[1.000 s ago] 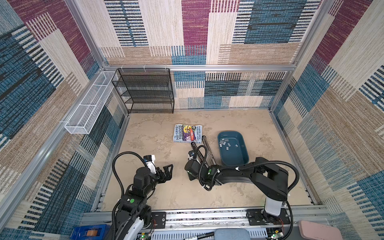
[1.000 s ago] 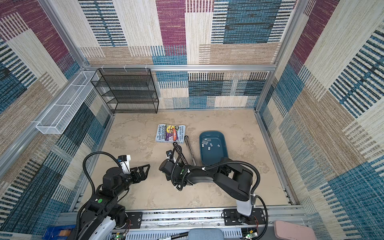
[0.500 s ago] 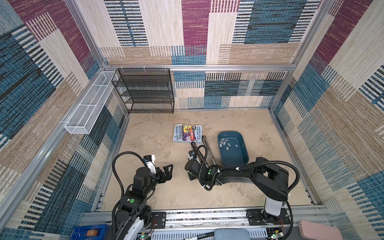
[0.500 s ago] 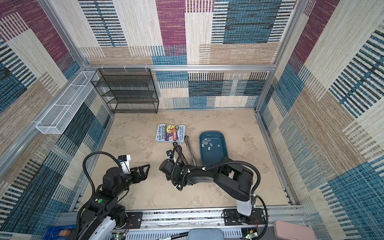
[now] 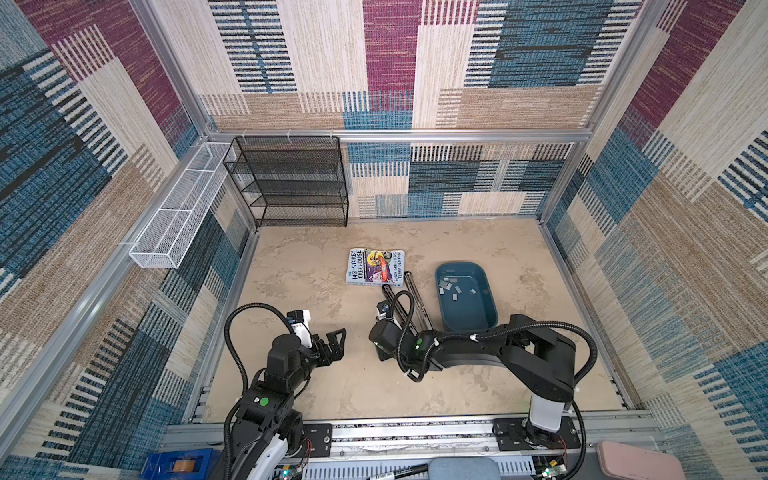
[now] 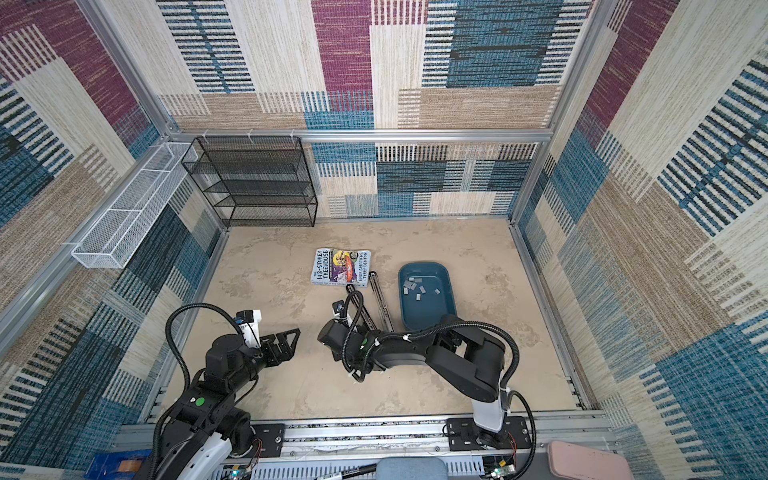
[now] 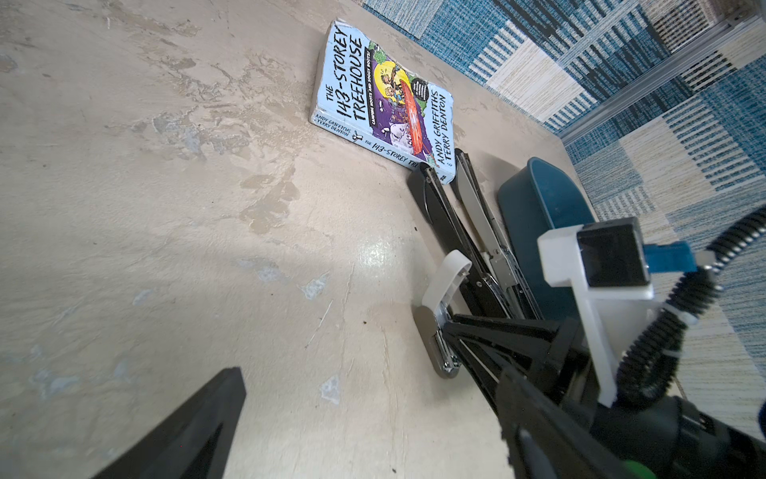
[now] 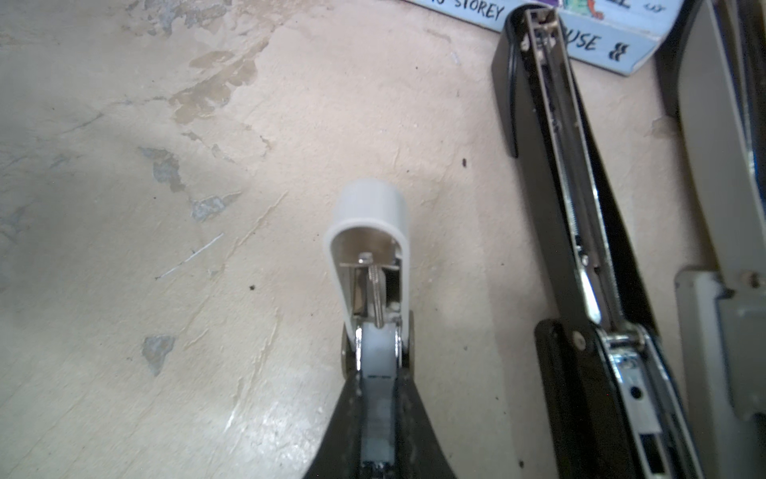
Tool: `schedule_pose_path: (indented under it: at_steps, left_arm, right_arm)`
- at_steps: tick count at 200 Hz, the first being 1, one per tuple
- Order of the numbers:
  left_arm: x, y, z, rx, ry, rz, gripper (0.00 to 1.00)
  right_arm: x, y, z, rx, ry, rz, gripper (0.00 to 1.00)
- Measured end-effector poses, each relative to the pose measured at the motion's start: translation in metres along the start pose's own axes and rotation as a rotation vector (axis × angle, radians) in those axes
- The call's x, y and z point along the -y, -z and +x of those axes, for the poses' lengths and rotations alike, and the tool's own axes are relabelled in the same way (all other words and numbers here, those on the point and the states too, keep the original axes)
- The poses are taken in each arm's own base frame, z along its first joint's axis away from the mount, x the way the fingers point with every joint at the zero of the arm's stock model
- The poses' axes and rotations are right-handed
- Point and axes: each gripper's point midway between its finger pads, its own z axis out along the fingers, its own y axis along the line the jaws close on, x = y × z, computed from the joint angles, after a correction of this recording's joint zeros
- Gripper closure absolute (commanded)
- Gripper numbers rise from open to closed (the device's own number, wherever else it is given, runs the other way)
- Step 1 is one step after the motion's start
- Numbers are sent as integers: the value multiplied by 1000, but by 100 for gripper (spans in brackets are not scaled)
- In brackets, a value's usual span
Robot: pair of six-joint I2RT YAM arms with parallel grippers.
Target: Load the staples into the stapler
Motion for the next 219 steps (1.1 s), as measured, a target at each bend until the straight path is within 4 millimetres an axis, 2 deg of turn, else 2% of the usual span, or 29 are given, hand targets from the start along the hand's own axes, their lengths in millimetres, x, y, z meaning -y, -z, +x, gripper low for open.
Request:
schedule_pose_path:
  at_steps: [136, 178, 219]
  left_arm:
    - [0, 0, 0, 0, 0, 0, 1]
    - [0, 0, 0, 0, 0, 0, 1]
    - [0, 0, 0, 0, 0, 0, 1]
  right_arm:
    - [0, -1, 1, 7, -17, -7, 88]
    - [0, -1, 1, 6, -21, -8, 77]
    - [0, -1, 6, -18, -17, -12, 75]
